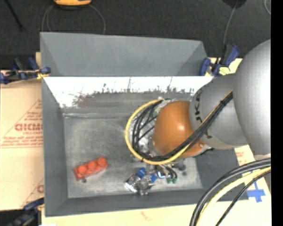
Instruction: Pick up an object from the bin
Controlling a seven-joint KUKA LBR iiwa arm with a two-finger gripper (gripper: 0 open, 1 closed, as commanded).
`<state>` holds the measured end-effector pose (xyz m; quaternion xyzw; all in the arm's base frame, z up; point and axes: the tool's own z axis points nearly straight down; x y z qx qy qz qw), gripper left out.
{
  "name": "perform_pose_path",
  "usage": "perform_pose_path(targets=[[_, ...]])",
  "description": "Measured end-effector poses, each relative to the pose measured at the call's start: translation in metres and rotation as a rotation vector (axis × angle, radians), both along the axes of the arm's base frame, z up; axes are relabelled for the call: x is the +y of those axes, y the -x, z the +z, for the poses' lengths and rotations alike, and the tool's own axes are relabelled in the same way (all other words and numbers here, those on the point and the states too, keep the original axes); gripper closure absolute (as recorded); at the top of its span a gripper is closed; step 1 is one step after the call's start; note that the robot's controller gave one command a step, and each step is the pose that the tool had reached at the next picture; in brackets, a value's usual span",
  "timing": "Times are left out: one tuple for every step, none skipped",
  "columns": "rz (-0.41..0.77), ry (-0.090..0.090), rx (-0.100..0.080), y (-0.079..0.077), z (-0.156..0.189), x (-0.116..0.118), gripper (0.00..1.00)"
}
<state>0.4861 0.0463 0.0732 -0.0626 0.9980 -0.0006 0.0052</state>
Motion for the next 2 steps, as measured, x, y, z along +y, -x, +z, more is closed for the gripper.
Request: perform_pose_path(targets=[[0.000,0.000,-0.002,-0.0002,0.0014,0.0000,1.00],[0.001,0.000,0.000,0.0004,0.0002,0.0002,0.00]])
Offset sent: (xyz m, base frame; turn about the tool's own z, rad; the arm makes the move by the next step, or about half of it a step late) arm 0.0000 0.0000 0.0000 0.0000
